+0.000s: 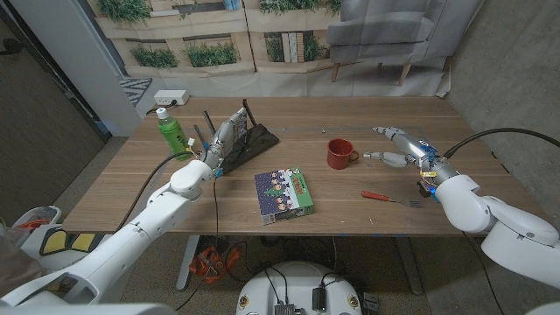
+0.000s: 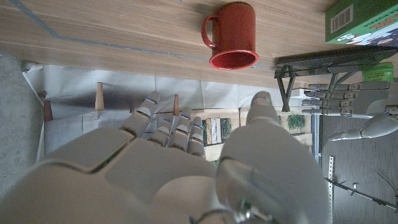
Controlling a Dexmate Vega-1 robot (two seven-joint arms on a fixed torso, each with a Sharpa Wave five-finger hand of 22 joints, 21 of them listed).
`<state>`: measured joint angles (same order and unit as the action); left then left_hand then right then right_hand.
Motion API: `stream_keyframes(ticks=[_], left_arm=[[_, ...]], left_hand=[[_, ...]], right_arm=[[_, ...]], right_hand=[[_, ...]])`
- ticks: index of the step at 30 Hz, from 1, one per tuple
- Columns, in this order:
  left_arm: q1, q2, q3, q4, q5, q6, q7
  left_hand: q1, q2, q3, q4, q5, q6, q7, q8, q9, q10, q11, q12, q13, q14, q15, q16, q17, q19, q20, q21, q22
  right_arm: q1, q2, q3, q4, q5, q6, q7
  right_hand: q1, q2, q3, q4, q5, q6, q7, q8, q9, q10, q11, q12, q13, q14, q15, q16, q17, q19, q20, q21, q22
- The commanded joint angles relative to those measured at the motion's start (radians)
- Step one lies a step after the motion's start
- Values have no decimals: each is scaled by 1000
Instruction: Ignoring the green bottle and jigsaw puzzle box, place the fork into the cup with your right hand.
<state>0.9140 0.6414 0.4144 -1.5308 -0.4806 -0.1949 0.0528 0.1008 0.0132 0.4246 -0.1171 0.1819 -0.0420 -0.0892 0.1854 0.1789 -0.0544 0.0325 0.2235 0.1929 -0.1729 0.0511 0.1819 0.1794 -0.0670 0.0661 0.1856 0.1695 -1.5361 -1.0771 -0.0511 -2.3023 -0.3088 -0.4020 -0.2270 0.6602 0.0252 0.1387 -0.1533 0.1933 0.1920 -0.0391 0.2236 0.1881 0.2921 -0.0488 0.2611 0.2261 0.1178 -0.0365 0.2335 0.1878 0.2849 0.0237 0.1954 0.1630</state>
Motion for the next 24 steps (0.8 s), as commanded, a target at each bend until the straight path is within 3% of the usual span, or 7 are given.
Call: stream_keyframes(ticks=[1,12,24], left_arm=[[-7,23,-6,-28,-9,28,-15],[-6,39,-15,-49,-19,54,-16],[0,36,-18,-39,-22,40,-16]], left_hand=[[3,3,4,-7,-1,7,-4,5,3,1,6,0,4,-33,1,4,2,-3,6,6,5],[3,2,2,-7,-1,8,-4,5,3,0,7,-1,4,-33,1,4,2,-3,7,6,5],[2,2,1,-7,-1,7,-3,5,3,1,6,-1,4,-33,1,4,2,-3,6,6,5]], right_arm=[[-18,-4,-9,-36,-52,-42,26],[-29,2,-4,-46,-66,-58,40],[33,-9,-77,-45,-91,-88,66]], right_hand=[[17,-6,4,-9,3,15,3,-1,4,14,5,8,4,33,-94,9,0,23,-14,6,3],[29,-10,6,-7,5,14,4,-6,5,5,10,0,3,35,-90,2,0,54,1,10,3],[33,-7,9,-3,5,11,4,-10,5,4,6,-4,3,33,-95,-3,2,40,6,0,3]])
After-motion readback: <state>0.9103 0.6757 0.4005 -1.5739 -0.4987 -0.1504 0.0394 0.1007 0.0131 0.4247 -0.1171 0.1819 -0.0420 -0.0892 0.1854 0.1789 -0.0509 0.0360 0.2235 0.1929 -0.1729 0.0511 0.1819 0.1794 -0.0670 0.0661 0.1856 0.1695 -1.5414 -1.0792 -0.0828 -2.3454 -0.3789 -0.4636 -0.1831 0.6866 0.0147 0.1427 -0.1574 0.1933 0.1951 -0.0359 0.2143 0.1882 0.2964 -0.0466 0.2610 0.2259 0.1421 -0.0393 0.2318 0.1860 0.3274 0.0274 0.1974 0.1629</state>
